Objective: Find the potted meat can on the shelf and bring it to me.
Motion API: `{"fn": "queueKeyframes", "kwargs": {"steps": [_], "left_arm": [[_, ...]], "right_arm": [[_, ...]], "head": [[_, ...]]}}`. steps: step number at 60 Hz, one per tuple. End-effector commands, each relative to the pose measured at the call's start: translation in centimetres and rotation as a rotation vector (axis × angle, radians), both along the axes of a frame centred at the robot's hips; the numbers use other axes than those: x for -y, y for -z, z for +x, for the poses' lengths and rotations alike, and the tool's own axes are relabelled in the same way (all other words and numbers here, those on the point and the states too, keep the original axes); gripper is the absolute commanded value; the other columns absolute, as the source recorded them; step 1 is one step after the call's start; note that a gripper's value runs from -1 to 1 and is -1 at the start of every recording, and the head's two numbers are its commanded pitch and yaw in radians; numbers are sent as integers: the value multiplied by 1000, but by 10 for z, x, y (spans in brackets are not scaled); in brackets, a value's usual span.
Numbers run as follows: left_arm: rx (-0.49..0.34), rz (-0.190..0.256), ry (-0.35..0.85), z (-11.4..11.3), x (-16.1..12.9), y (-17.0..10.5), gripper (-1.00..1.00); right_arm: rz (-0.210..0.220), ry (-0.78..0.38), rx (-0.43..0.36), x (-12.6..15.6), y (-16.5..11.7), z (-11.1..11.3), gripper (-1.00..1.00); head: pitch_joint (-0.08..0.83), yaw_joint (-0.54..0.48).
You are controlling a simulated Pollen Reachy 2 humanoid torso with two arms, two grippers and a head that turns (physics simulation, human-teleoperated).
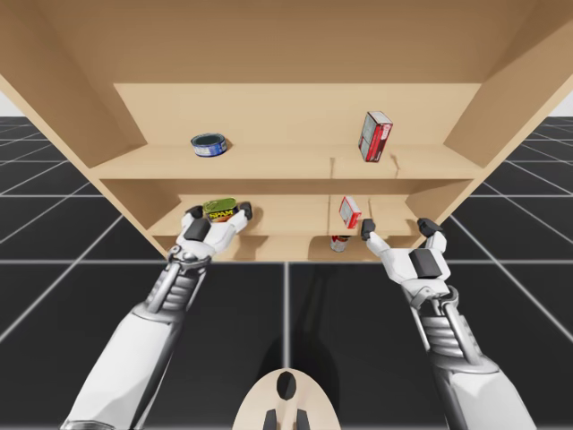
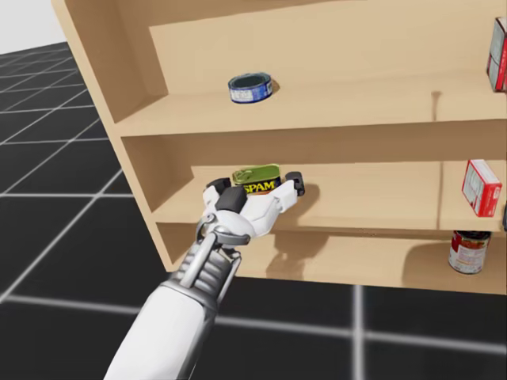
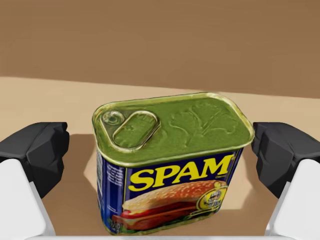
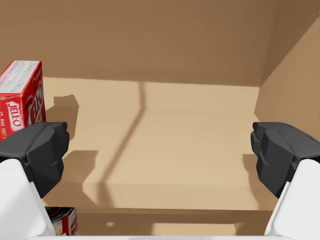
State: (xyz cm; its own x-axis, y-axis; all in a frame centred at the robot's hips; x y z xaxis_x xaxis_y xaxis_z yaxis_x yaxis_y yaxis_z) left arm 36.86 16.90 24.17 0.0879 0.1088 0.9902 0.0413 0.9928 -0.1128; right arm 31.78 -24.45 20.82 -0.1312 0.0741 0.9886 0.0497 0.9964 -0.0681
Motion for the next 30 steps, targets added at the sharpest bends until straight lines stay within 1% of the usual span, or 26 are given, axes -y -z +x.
{"fn": "queueKeyframes", "kwargs": {"steps": [1,3,6,7,8,9,10,11,12,21,27,30], "left_arm": [[-47,-113,-13,11,30,14,-1000],[-55,-122,-12,13,31,16,-1000],[-53,-122,-11,14,31,18,-983],[-48,-117,-19,15,32,21,-647],[-46,-117,-22,15,32,22,-470],[-49,-120,-16,15,32,22,87],[-49,-121,-17,15,32,23,469],[-50,-125,-9,14,33,24,957],[-49,-124,-9,14,33,24,1000],[-20,-127,-3,11,33,21,1000],[24,-115,4,7,31,11,1000],[52,-117,9,4,29,4,1000]], "right_arm": [[5,4,0,-1,1,-1,-1000],[5,4,-1,-1,1,-1,-1000],[3,4,-2,-1,1,-1,-1000],[3,5,-2,-1,2,0,-1000],[4,4,-2,-1,2,0,-1000],[4,4,-2,0,2,0,-1000],[4,5,-2,0,2,0,-1000],[4,5,-2,0,2,0,-1000],[4,5,-2,0,2,0,-1000],[0,6,-3,0,3,0,-1000],[-3,9,-4,0,3,0,-1000],[-3,10,-4,0,3,0,-1000]], "head": [[454,276],[456,274],[456,274],[456,273],[456,273],[456,273],[456,273],[456,272],[456,272],[456,268],[451,270],[450,270]]}}
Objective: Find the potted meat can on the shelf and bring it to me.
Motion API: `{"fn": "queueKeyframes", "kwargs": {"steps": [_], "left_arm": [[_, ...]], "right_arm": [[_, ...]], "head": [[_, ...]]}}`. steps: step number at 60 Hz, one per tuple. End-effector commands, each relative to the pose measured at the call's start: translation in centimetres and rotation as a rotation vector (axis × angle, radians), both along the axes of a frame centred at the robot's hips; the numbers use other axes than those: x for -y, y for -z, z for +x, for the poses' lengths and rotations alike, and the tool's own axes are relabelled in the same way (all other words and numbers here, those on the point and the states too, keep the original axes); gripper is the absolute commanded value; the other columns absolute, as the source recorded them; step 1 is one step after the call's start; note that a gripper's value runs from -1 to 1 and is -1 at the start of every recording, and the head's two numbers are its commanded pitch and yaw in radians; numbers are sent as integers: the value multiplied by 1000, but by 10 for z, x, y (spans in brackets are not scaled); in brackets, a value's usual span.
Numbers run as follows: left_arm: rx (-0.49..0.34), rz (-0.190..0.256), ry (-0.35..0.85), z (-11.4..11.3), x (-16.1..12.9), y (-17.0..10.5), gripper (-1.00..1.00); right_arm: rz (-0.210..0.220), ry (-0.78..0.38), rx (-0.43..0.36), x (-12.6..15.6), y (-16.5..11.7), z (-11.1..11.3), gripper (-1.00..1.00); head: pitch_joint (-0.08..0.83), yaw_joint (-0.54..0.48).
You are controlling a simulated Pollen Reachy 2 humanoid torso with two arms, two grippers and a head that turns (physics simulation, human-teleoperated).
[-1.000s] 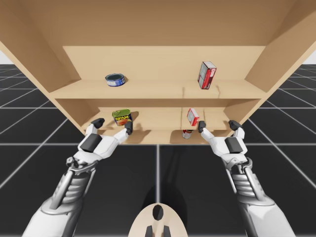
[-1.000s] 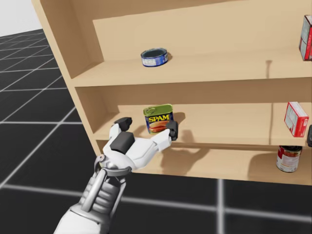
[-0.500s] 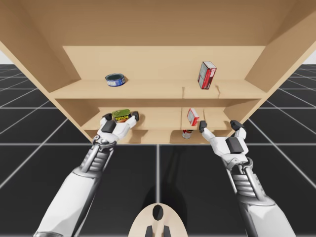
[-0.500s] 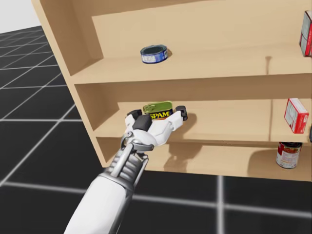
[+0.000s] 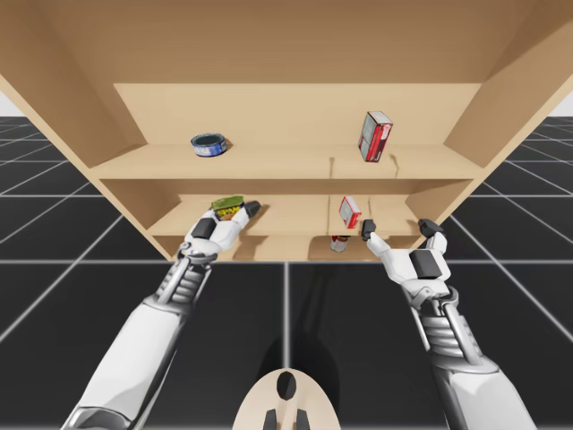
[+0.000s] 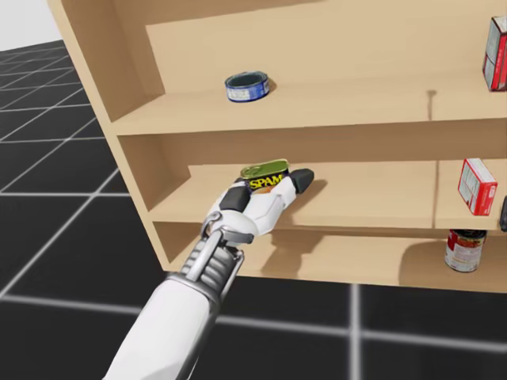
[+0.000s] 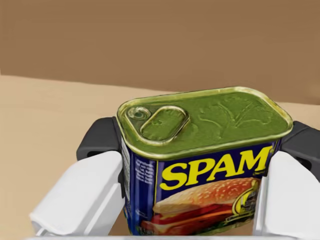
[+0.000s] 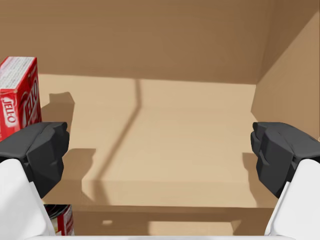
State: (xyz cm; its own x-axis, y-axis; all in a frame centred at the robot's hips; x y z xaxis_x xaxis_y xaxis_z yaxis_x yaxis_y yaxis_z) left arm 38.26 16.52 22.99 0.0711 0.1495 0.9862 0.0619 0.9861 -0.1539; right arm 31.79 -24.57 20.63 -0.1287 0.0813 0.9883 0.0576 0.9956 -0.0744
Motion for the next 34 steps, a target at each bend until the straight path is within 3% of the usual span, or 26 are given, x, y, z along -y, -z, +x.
{"fn": "queueKeyframes", "kwargs": {"steps": [1,15,26,31,34], "left_arm": [[37,-72,-10,-11,25,-9,1000],[141,-61,-11,-36,23,-39,1000],[198,-31,-7,-70,24,-55,1000],[208,-31,-1,-88,19,-57,1000],[222,-36,-6,-102,14,-57,1000]], "right_arm": [[3,2,-2,-1,1,0,-1000],[3,5,1,-1,1,0,-1000],[10,2,-2,-1,1,1,-1000],[74,-63,-40,1,0,-1,-1000],[86,-88,-40,3,0,-1,-1000]], "head": [[449,270],[442,272],[439,271],[439,271],[438,269]]}}
